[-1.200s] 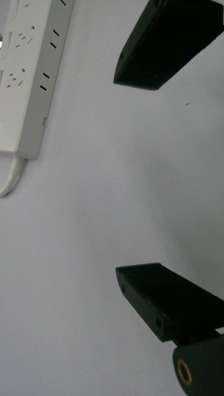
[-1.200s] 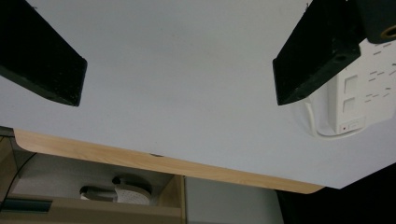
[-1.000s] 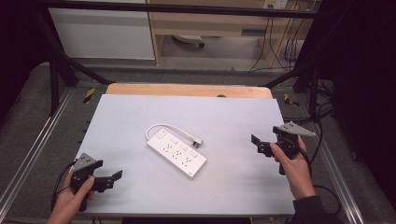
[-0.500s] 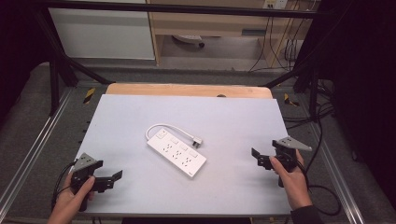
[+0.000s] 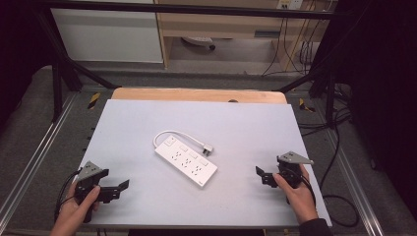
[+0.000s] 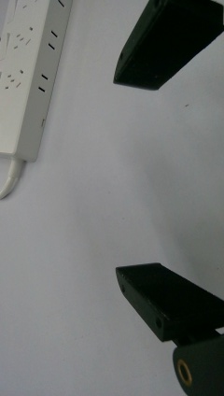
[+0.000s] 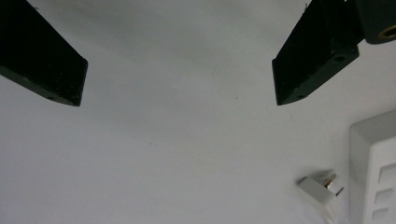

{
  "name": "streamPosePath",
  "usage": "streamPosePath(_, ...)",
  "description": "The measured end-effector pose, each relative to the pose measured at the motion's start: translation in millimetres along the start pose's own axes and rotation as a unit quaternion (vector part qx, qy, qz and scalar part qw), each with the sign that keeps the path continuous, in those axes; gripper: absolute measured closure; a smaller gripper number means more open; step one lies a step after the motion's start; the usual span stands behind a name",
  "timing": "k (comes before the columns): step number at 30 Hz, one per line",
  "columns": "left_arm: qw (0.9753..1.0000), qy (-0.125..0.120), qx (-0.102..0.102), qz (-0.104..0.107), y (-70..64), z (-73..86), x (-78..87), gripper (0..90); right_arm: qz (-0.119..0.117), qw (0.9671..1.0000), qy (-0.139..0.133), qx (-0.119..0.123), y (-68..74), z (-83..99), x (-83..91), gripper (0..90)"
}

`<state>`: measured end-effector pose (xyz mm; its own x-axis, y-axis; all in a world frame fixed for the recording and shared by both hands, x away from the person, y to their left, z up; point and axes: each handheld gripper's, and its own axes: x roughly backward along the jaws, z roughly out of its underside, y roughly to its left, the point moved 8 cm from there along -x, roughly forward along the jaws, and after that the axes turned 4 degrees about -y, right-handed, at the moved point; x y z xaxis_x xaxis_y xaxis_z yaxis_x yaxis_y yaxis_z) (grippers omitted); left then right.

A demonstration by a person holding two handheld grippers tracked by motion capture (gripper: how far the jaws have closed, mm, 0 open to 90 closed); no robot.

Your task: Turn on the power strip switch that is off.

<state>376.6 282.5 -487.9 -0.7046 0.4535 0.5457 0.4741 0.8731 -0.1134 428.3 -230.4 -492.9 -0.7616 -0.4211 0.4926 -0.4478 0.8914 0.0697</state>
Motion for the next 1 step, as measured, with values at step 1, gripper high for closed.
streamPosePath(1, 1.0000, 0.000, 0.000, 0.000, -0.1, -0.1, -0.3, 7.4, 0.001, 1.0000, 0.008, 0.002, 0.7, 1.7, -2.3, 3.6)
